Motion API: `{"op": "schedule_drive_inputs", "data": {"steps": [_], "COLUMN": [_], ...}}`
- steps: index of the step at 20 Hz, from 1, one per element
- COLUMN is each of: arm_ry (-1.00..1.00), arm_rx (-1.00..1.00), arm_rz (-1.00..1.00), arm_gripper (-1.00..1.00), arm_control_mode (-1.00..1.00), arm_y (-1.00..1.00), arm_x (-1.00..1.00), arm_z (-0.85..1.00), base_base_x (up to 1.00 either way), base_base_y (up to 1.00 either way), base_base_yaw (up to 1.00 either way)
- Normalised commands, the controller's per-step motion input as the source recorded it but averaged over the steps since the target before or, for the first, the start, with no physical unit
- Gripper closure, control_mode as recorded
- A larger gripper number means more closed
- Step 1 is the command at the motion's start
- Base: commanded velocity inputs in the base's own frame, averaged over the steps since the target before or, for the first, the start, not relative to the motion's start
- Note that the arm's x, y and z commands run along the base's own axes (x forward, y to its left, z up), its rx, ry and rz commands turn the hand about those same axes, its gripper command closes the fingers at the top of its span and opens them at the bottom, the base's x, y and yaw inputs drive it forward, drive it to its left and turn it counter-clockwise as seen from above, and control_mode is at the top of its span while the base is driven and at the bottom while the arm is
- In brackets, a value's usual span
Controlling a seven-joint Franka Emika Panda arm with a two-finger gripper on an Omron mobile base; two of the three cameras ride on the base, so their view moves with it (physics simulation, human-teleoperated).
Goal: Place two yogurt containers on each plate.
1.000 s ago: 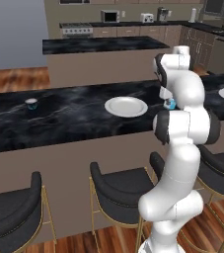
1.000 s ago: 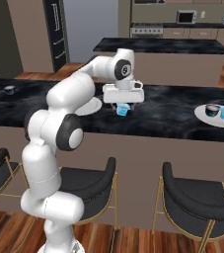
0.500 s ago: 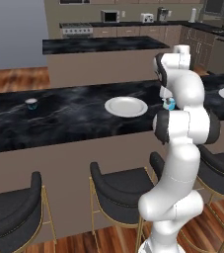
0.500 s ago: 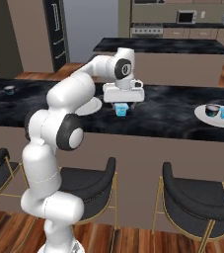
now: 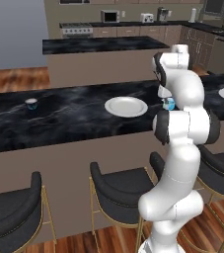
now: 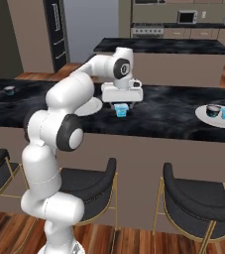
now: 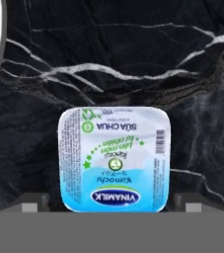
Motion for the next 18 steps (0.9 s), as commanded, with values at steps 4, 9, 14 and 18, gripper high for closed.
{"op": "schedule_drive_inputs", "data": {"steps": [4, 9, 14, 18], "arm_ry": [0.00, 0.02, 0.00, 0.00], "arm_rx": [0.00, -0.01, -0.04, -0.02], "arm_rz": [0.00, 0.00, 0.00, 0.00], "arm_gripper": [-1.00, -1.00, -1.00, -1.00], "arm_control_mode": [-1.00, -1.00, -1.00, -1.00], "arm_y": [0.28, 0.06, -0.03, 0.00], "arm_x": [0.01, 0.27, 0.22, 0.00], "arm_z": [0.05, -0.01, -0.02, 0.07], "base_base_x": [0.00, 0.00, 0.00, 0.00], "base_base_y": [0.00, 0.00, 0.00, 0.00], "base_base_yaw": [0.00, 0.00, 0.00, 0.00]}}
